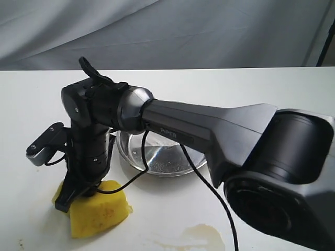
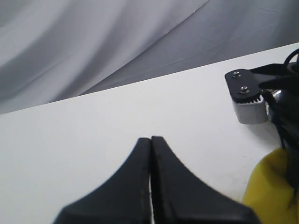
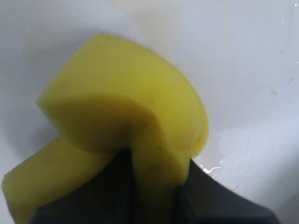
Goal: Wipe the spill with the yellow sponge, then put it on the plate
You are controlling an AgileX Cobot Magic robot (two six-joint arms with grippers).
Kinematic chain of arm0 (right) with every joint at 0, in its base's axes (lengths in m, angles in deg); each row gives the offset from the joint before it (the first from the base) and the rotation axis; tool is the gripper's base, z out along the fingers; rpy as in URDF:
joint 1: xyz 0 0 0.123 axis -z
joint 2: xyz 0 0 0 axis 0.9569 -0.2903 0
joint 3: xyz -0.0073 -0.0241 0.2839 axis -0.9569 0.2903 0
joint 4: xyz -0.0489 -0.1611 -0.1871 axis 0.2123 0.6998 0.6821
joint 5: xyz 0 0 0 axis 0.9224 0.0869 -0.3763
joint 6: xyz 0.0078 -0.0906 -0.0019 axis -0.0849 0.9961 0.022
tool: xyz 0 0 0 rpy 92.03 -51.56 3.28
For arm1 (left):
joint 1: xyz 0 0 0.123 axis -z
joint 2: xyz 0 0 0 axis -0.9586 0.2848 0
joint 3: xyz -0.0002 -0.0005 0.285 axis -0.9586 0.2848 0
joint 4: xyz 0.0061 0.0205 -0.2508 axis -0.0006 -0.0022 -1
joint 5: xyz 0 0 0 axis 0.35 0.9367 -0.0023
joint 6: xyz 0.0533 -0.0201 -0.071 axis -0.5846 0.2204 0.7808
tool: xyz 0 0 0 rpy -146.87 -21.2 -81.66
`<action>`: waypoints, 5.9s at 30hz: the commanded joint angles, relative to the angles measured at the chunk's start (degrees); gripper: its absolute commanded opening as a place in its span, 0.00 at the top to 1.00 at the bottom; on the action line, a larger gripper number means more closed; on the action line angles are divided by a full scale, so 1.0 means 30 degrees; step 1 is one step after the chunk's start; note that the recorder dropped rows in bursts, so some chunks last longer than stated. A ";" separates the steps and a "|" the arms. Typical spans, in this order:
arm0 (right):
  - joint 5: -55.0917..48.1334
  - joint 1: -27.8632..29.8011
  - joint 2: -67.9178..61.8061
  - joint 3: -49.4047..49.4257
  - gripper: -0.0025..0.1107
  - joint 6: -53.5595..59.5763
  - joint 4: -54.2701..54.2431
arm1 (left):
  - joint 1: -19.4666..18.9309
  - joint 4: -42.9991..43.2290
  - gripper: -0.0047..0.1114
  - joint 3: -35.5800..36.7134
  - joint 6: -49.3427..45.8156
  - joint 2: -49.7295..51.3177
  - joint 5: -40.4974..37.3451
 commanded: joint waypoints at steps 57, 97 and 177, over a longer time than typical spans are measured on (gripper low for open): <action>0.4896 0.0166 0.7296 1.8245 0.98 0.0694 0.3569 | 0.0103 -0.0021 0.96 -0.0141 0.0109 -0.0094 0.0201; 0.6586 0.0166 -0.1725 0.0436 0.98 0.1534 -0.5198 | 0.0103 -0.0021 0.96 -0.0141 0.0109 -0.0094 0.0201; -0.0788 0.2091 -0.1048 0.2040 0.98 0.1458 -0.4283 | 0.0103 -0.0021 0.96 -0.0141 0.0109 -0.0094 0.0201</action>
